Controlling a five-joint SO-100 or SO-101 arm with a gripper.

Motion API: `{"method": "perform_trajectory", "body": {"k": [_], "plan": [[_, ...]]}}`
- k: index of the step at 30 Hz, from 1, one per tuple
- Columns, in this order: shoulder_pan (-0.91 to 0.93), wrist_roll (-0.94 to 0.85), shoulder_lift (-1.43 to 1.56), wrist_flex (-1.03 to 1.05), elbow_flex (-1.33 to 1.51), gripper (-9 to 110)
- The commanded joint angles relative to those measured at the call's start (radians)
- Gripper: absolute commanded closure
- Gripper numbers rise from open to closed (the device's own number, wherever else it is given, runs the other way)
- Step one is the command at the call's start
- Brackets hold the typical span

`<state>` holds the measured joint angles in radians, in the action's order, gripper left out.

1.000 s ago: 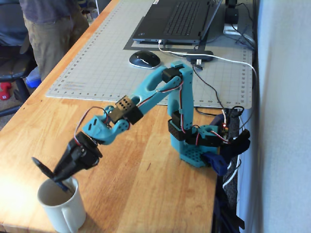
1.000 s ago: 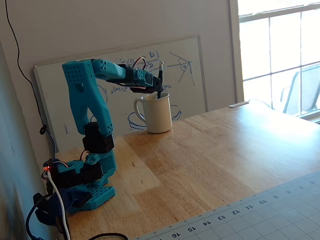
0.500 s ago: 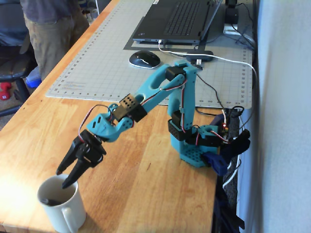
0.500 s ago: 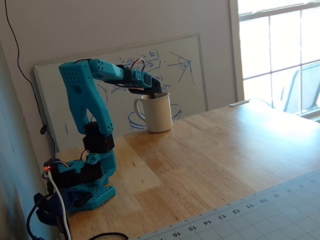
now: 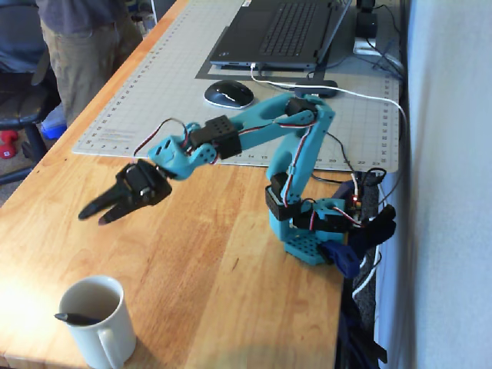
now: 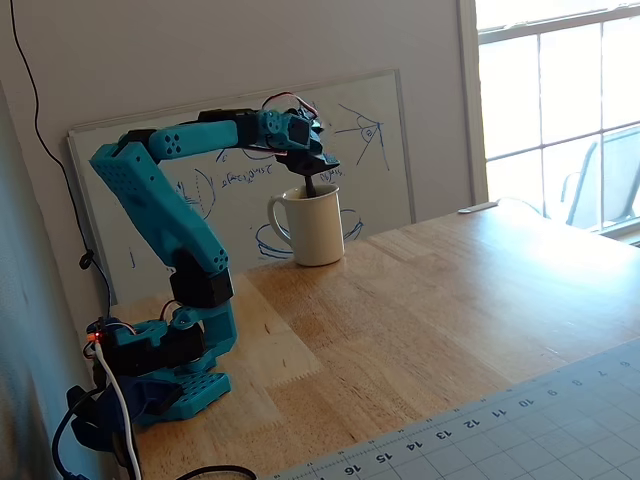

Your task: Grasp a pen and put it in a mug.

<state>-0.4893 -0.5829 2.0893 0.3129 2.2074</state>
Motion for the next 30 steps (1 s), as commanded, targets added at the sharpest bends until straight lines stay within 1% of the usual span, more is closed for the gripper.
{"method": "perform_trajectory", "body": {"k": [1, 6, 9, 11, 17, 21, 25, 30], "plan": [[0.115, 0.267, 0.167, 0.046, 0.043, 75], [0.337, 0.477, 0.319, 0.055, 0.164, 75], [0.419, 0.555, 0.405, 0.06, 0.227, 77], [0.423, 0.578, 0.46, 0.06, 0.276, 80], [0.437, 0.575, 0.618, 0.061, 0.456, 87], [0.437, 0.575, 0.709, 0.078, 0.577, 96], [0.44, 0.574, 0.816, 0.219, 0.649, 95], [0.472, 0.574, 0.956, 0.514, 0.666, 95]]}}
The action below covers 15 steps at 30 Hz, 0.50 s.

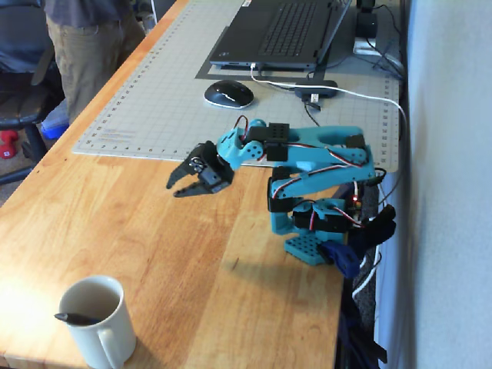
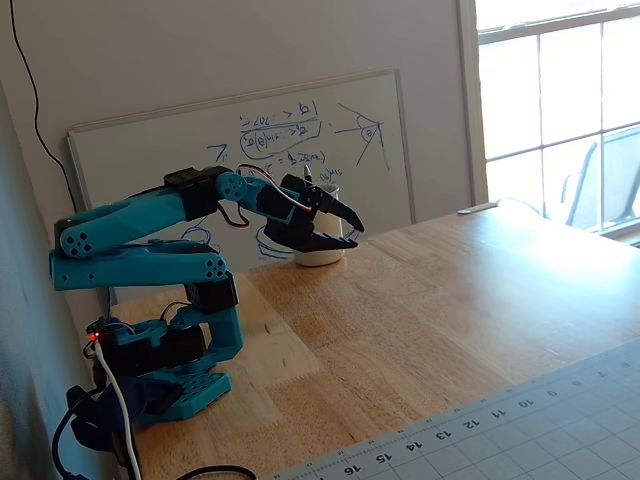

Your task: Grasp a pen and put it in a mug.

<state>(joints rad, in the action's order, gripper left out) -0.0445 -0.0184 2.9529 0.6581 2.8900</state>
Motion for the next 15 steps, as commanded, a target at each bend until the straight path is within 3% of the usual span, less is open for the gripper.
{"method": "perform_trajectory", "body": {"k": [1, 9, 15], "plan": [[0.04, 0.008, 0.115, 0.235, -0.017, 95], [0.101, 0.008, 0.279, 0.649, 0.005, 95], [0.094, 0.009, 0.37, 0.618, 0.044, 95]]}}
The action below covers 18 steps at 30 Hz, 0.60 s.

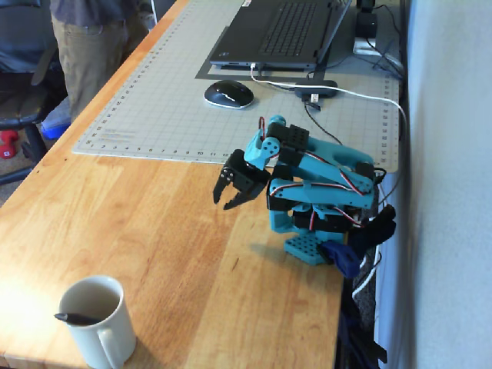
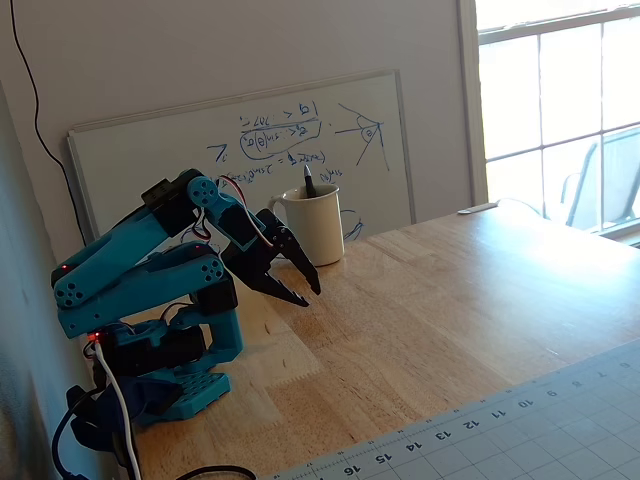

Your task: Grasp a pen and put it in a mug.

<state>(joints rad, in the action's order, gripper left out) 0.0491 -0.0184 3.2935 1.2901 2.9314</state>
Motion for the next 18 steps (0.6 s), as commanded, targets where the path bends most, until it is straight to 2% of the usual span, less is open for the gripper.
{"method": "perform_trajectory", "body": {"k": [1, 7, 18], "plan": [[0.0, 0.009, 0.043, -0.029, 0.021, 95], [-0.002, 0.006, 0.055, -0.094, 0.184, 95], [0.009, 0.008, 0.055, -0.103, 0.176, 95]]}}
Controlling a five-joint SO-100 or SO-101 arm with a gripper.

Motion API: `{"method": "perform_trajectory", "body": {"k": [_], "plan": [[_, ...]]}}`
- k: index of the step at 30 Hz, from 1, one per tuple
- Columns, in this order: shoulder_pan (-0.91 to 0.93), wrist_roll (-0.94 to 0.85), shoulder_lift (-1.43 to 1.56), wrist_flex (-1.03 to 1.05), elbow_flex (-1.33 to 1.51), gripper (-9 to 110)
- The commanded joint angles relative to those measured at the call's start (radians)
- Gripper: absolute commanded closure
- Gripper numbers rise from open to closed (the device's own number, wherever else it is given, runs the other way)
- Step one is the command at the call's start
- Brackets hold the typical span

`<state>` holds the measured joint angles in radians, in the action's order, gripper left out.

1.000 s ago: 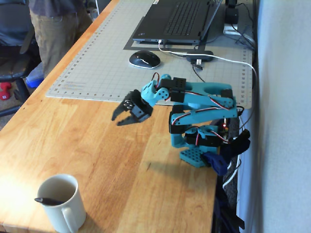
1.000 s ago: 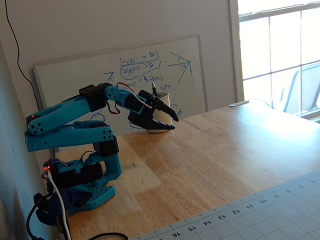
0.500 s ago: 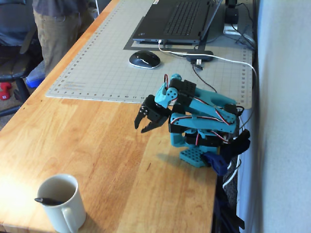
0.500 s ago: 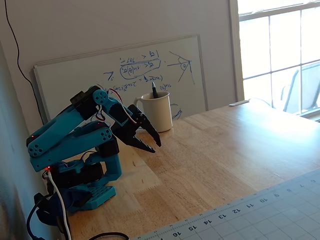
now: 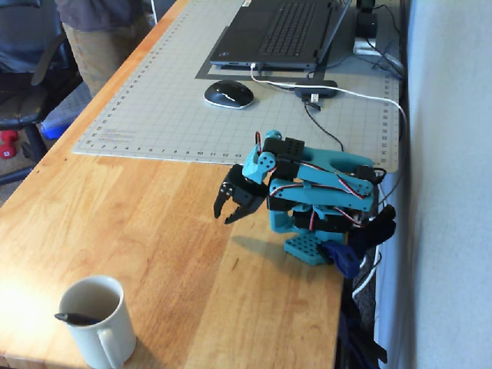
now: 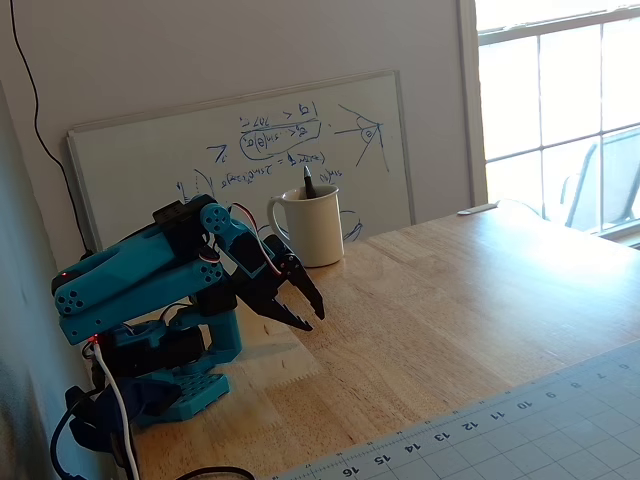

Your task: Grasp a pen and put it in a mug.

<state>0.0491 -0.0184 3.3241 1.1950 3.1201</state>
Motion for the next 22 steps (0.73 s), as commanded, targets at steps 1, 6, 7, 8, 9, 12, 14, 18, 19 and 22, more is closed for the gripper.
{"method": "perform_trajectory", "body": {"k": [1, 6, 7, 8, 9, 12, 14, 18, 19, 22], "plan": [[0.009, 0.008, 0.025, -0.008, -0.012, 95], [0.002, 0.008, 0.025, -0.006, -0.012, 95], [0.002, 0.008, 0.025, -0.006, -0.012, 95], [0.002, 0.008, 0.025, -0.006, -0.012, 95], [0.002, 0.008, 0.025, -0.006, -0.012, 95], [0.002, 0.008, 0.025, -0.006, -0.012, 95], [0.002, 0.008, 0.025, -0.006, -0.012, 95], [0.002, 0.008, 0.025, -0.006, -0.012, 95], [0.002, 0.008, 0.025, -0.006, -0.012, 95], [0.002, 0.008, 0.025, -0.006, -0.012, 95]]}}
